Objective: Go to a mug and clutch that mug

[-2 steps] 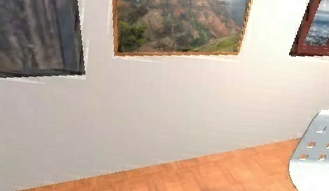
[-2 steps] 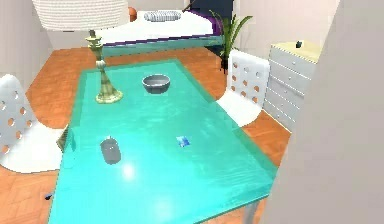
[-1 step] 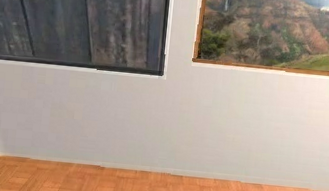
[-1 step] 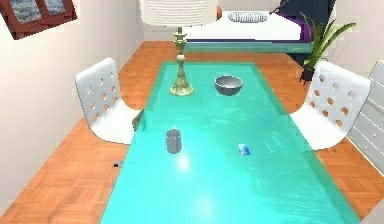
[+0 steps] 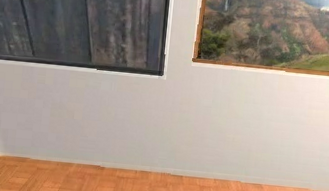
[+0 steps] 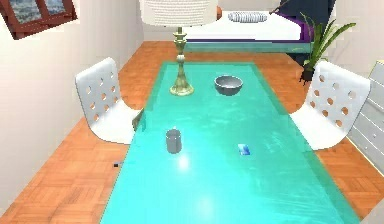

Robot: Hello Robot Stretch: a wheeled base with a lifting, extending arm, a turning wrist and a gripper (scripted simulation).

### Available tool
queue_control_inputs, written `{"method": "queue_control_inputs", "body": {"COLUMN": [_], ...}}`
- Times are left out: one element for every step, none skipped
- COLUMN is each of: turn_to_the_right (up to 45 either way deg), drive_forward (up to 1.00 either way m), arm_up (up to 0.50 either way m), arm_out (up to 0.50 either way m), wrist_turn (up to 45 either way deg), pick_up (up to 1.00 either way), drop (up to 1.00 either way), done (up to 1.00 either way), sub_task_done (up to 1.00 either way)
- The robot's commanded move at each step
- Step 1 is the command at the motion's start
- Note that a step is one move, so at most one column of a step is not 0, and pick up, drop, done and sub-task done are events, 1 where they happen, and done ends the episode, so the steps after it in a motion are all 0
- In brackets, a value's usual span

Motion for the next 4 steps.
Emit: {"method": "queue_control_inputs", "body": {"turn_to_the_right": [0.0, 0.0, 0.0, 0.0], "drive_forward": [0.00, 0.00, 0.00, 0.00], "arm_up": [0.26, 0.00, 0.00, 0.00], "arm_out": [0.00, 0.46, 0.00, 0.00], "wrist_turn": [0.0, 0.0, 45.0, 45.0], "pick_up": [0.00, 0.00, 0.00, 0.00], "drop": [0.00, 0.00, 0.00, 0.00], "done": [0.00, 0.00, 0.00, 0.00], "sub_task_done": [0.00, 0.00, 0.00, 0.00]}}
